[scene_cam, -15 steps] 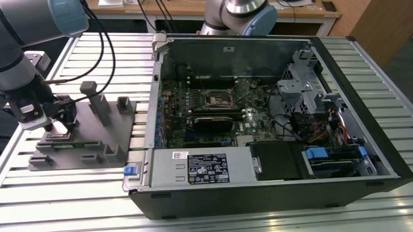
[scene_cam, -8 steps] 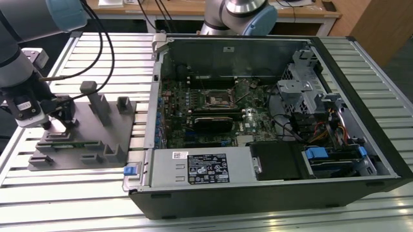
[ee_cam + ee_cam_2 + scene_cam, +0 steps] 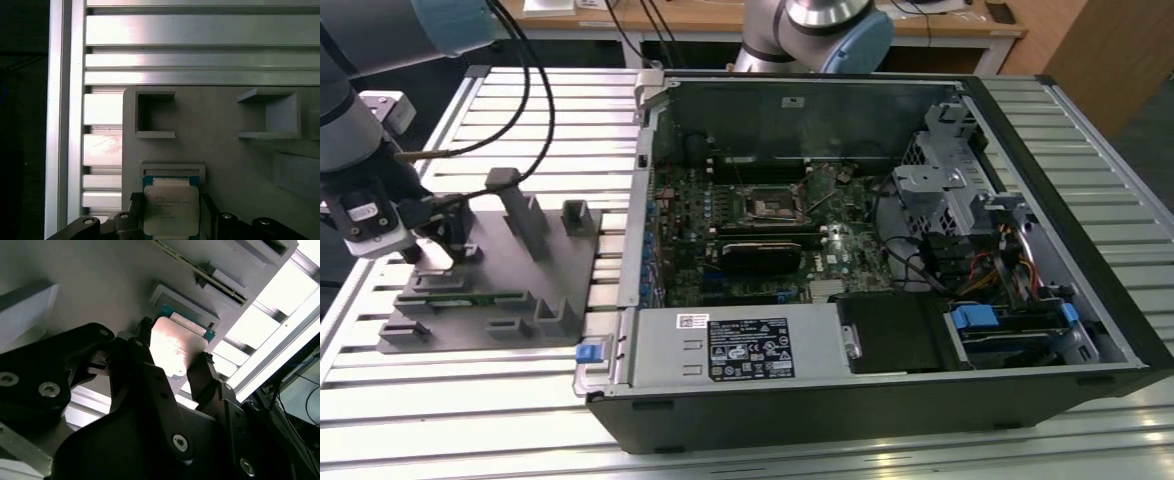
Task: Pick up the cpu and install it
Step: 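Pick up the cpu and move it towards the insertion slot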
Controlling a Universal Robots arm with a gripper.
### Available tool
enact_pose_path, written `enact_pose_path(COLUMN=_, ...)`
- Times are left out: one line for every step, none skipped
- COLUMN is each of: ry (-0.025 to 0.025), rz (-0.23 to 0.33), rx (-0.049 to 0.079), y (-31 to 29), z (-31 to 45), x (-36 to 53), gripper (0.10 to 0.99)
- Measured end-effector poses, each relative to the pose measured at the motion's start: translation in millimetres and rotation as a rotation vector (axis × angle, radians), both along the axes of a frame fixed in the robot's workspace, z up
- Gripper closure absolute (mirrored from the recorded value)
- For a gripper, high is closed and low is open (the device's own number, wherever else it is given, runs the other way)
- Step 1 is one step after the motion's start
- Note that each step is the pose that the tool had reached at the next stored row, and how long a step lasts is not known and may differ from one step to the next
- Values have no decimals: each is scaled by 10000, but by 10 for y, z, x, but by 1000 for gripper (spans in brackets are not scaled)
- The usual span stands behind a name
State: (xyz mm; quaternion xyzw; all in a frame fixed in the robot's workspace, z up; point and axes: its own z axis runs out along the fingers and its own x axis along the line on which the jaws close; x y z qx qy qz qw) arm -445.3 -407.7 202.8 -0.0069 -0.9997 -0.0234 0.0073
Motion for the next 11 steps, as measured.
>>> enact_pose_path(ry=-1, rz=0, rx=5, y=0, z=6, x=0, gripper=545)
enact_pose_path(ry=-2, rz=0, rx=21, y=0, z=7, x=0, gripper=545)
enact_pose_path(ry=-4, rz=0, rx=22, y=0, z=6, x=0, gripper=545)
enact_pose_path(ry=-3, rz=0, rx=23, y=1, z=8, x=0, gripper=545)
enact_pose_path(ry=3, rz=0, rx=19, y=0, z=16, x=-1, gripper=545)
enact_pose_path(ry=1, rz=1, rx=20, y=0, z=21, x=0, gripper=545)
enact_pose_path(ry=0, rz=1, rx=21, y=0, z=26, x=0, gripper=545)
enact_pose_path(ry=-1, rz=0, rx=21, y=0, z=31, x=0, gripper=545)
enact_pose_path(ry=-1, rz=1, rx=21, y=0, z=36, x=0, gripper=545)
enact_pose_path(ry=0, rz=1, rx=21, y=0, z=42, x=0, gripper=545)
enact_pose_path(ry=-1, rz=1, rx=21, y=0, z=48, x=0, gripper=545)
